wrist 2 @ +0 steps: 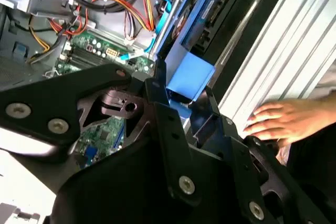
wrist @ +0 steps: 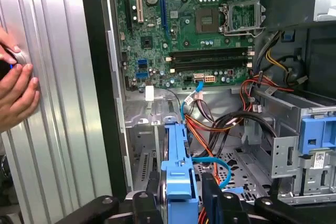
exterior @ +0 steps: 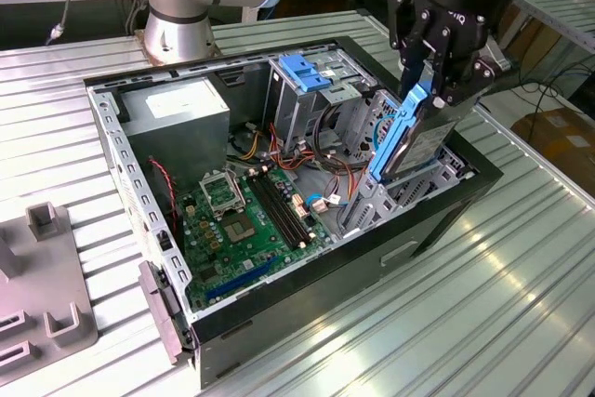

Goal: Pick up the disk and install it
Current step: 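Insert the disk into the insertion slot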

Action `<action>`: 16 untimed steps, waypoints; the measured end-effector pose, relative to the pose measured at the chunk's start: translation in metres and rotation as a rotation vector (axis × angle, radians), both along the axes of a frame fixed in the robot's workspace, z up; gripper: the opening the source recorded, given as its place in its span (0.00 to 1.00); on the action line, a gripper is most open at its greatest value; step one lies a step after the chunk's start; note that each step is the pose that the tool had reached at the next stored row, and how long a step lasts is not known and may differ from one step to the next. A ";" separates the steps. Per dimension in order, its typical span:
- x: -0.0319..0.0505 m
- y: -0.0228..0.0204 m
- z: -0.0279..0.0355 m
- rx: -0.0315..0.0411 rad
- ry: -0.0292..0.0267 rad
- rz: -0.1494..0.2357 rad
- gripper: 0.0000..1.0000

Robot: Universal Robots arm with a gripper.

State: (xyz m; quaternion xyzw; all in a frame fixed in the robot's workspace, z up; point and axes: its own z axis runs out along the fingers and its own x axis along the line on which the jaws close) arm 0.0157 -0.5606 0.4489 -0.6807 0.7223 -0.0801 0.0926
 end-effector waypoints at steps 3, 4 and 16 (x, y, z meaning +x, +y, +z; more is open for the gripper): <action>0.0075 0.0011 0.0001 -0.0002 0.0152 0.000 0.44; 0.0095 0.0014 0.0000 -0.0001 0.0234 0.000 0.44; 0.0355 0.0051 -0.0004 -0.0001 0.0975 -0.002 0.44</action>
